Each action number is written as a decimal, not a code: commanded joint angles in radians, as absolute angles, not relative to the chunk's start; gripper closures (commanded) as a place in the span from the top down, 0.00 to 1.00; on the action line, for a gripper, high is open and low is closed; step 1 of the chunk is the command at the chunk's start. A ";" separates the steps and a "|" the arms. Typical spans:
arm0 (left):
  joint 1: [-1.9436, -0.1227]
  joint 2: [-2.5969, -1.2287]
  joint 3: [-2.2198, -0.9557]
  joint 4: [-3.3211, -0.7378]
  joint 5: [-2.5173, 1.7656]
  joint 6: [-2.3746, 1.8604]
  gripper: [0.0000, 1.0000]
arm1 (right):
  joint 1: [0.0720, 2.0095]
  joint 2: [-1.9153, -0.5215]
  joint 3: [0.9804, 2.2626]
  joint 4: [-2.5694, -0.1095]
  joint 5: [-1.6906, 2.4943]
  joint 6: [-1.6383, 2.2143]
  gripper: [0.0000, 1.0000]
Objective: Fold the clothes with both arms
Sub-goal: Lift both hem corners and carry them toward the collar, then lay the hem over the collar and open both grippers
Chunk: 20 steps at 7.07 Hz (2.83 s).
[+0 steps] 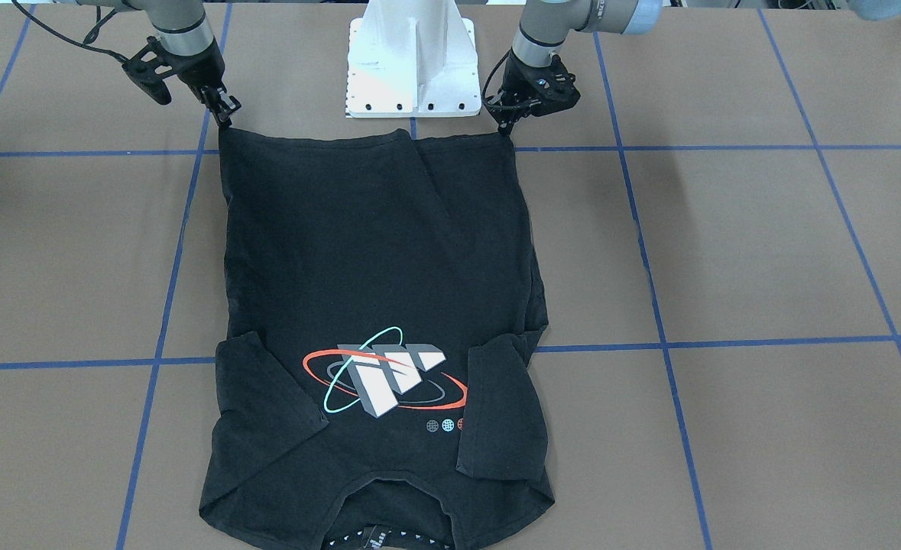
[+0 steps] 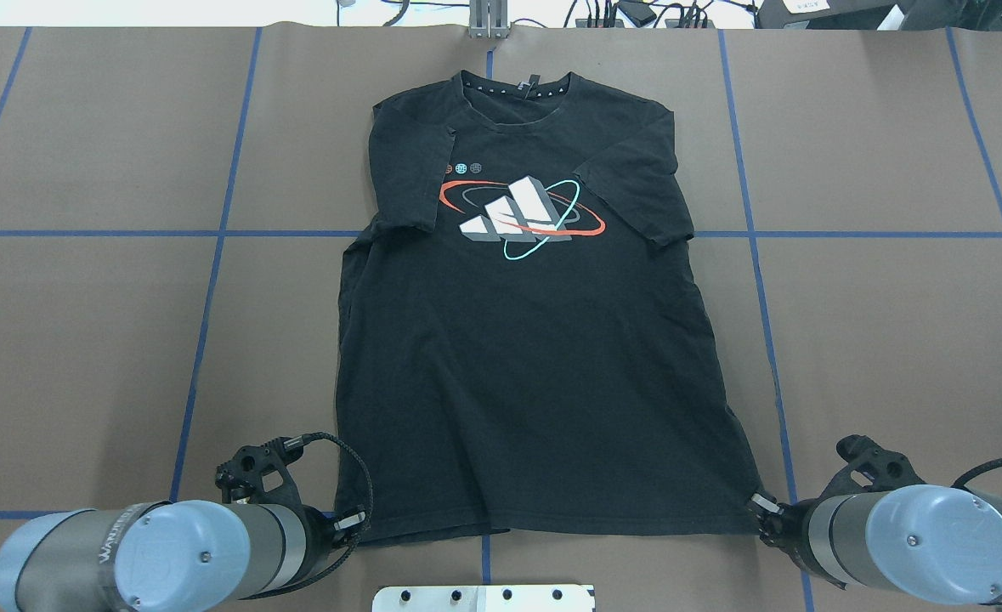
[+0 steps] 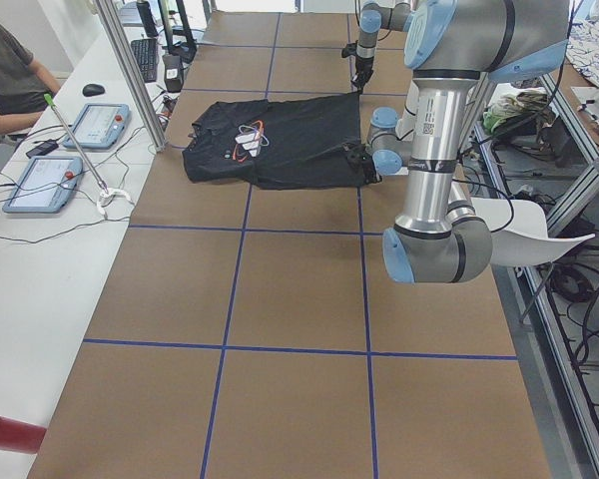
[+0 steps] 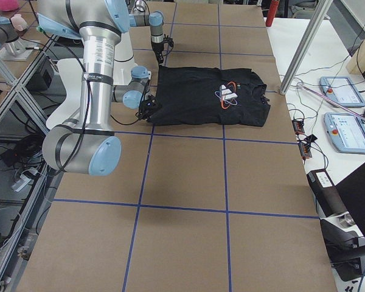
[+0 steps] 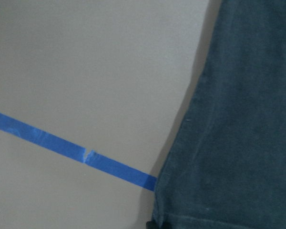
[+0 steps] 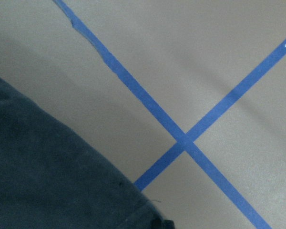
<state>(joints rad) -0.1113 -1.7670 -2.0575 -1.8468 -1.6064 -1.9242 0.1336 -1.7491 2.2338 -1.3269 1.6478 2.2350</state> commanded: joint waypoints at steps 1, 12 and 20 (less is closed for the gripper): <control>-0.142 -1.698 -2.187 -1.826 -1.623 -1.913 0.00 | 0.137 -1.752 2.240 -1.327 1.649 2.233 0.00; -0.579 -1.938 -2.140 -1.833 -1.784 -1.781 0.00 | 0.659 -1.511 2.270 -1.523 2.117 2.051 0.00; -0.847 -2.144 -1.489 -2.170 -1.787 -1.611 0.00 | 0.962 -0.862 1.307 -1.536 2.071 1.609 0.00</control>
